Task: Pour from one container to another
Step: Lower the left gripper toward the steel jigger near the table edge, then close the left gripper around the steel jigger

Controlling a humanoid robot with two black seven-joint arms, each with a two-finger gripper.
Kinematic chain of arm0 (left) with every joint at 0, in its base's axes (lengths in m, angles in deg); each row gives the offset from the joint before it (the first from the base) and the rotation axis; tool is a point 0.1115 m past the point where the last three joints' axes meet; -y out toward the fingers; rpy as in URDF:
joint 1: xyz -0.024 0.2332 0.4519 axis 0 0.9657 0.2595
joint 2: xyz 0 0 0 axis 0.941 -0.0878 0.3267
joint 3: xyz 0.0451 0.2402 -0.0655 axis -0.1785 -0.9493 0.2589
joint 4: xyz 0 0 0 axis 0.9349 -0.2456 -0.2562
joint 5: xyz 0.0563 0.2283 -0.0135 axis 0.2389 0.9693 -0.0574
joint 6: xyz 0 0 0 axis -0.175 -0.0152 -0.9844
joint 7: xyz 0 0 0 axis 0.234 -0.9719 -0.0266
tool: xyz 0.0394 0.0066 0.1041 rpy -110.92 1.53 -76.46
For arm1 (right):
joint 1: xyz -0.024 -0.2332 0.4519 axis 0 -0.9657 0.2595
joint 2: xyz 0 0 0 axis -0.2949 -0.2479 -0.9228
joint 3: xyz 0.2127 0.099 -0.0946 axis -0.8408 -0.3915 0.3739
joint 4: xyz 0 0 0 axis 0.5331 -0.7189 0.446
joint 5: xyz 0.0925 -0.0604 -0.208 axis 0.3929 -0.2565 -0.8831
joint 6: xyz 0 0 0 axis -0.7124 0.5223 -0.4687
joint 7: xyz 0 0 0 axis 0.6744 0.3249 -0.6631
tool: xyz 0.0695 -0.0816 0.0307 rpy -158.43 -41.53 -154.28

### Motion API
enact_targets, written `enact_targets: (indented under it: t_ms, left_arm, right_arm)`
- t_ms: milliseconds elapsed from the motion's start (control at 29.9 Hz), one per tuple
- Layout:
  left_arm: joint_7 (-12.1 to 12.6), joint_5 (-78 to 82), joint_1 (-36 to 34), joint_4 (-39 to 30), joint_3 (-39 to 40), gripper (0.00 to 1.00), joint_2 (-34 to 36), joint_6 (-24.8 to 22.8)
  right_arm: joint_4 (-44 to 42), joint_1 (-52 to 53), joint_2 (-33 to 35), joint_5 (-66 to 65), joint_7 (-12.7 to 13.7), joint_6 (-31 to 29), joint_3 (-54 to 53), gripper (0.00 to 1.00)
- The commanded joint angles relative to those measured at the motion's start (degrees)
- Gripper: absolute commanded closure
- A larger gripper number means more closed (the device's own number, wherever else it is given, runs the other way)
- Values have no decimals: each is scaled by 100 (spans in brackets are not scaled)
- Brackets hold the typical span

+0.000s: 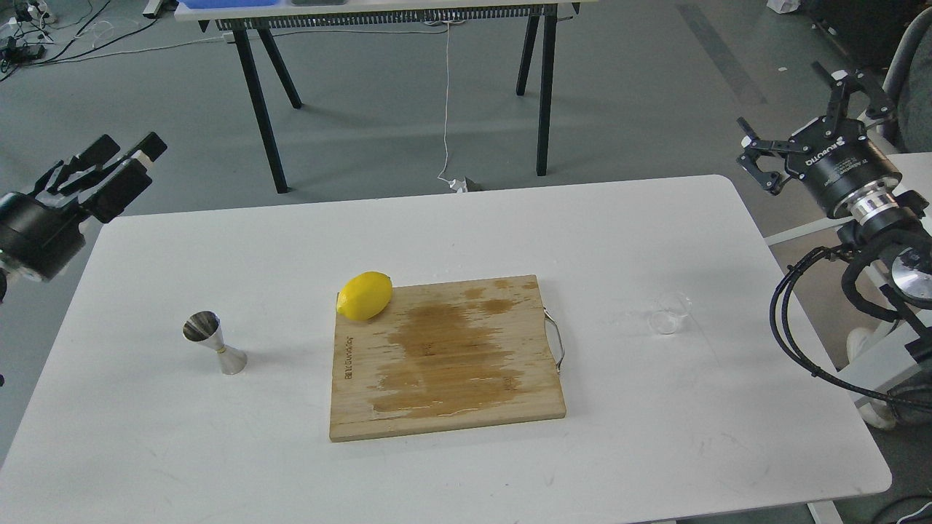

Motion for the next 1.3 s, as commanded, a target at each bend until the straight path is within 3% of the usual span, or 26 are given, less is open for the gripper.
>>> enact_targets:
  t_ms: [0, 268, 468, 769, 1271]
  left_arm:
    - [3, 323, 711, -76, 1, 1, 265, 176]
    - [3, 975, 1811, 12, 27, 1, 240, 176]
    - [3, 1229, 2102, 424, 27, 1, -208, 176]
    - [3, 1555, 2041, 1022, 62, 1, -1368, 176]
    - [3, 1652, 1364, 1892, 1, 1, -2089, 176]
  right_arm:
    - [-7, -25, 2, 0, 0, 1, 3, 1]
    - [-7, -42, -7, -9, 0, 1, 65, 1]
    - [2, -86, -42, -9, 0, 1, 47, 1]
    - [2, -95, -42, -9, 0, 1, 21, 1]
    - [11, -95, -42, -9, 0, 1, 21, 1]
